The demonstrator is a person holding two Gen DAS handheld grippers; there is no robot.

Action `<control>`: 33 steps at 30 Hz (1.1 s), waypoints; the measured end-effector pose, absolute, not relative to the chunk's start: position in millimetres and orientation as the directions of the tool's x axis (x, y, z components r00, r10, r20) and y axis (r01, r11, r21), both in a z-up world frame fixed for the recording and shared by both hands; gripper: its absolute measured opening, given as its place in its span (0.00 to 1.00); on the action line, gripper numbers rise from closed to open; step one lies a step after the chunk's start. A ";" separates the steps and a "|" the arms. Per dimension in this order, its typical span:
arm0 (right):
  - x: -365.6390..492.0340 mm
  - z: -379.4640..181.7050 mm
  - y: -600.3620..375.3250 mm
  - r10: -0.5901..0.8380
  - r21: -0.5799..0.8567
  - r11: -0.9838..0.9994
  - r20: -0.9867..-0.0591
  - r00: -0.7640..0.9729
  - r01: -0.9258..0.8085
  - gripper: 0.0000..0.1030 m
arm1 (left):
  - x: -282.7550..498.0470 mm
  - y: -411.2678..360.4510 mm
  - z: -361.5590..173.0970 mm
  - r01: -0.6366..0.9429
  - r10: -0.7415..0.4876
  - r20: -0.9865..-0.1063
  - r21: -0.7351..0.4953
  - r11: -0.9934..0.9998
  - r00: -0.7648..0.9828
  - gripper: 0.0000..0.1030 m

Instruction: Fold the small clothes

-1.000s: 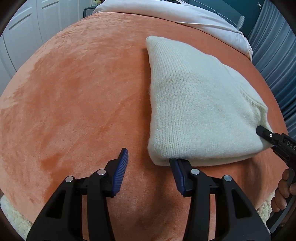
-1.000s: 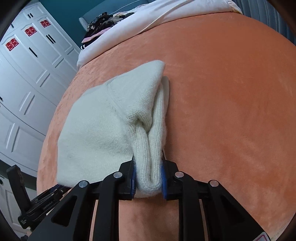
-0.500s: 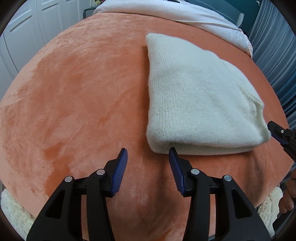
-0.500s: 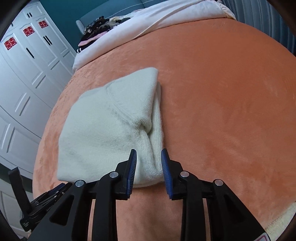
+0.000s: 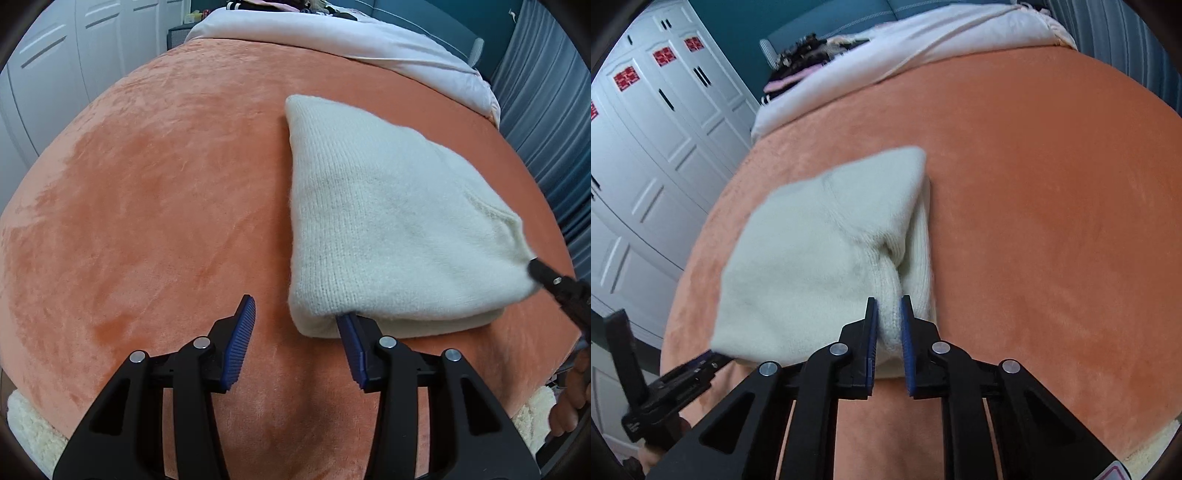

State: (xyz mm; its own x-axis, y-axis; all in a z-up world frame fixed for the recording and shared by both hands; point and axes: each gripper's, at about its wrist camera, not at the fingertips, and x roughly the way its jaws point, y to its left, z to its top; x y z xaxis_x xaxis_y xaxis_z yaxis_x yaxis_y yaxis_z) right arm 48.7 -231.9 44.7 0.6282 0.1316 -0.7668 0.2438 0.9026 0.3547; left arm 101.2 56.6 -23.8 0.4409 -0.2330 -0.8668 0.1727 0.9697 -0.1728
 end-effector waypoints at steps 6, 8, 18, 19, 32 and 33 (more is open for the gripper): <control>55.1 -12.2 -228.0 0.089 0.249 0.928 -0.870 0.485 0.276 0.12 | 104.5 57.1 -47.5 0.150 -0.216 -0.894 -0.169 0.974 0.394 0.47; 49.8 0.2 -225.4 0.083 0.268 0.916 -0.854 0.513 0.299 0.16 | 99.8 55.0 -44.0 0.158 -0.199 -0.894 -0.146 0.977 0.401 0.48; -20.8 3.5 -196.4 -0.047 0.184 0.923 -0.818 0.573 0.337 0.55 | 53.4 52.2 -34.6 0.169 -0.149 -0.862 -0.075 0.983 0.485 0.78; -26.3 -1.8 -192.4 -0.067 0.163 0.924 -0.822 0.565 0.346 0.57 | 49.3 50.1 -35.8 0.172 -0.141 -0.860 -0.063 0.983 0.490 0.80; -57.2 -39.1 -163.3 -0.168 0.055 0.938 -0.790 0.589 0.342 0.77 | 17.2 37.3 -58.7 0.183 -0.079 -0.823 0.031 0.983 0.563 0.88; -58.2 -40.0 -162.6 -0.172 0.061 0.935 -0.784 0.597 0.350 0.78 | 18.3 38.8 -60.0 0.184 -0.075 -0.816 0.038 0.982 0.573 0.90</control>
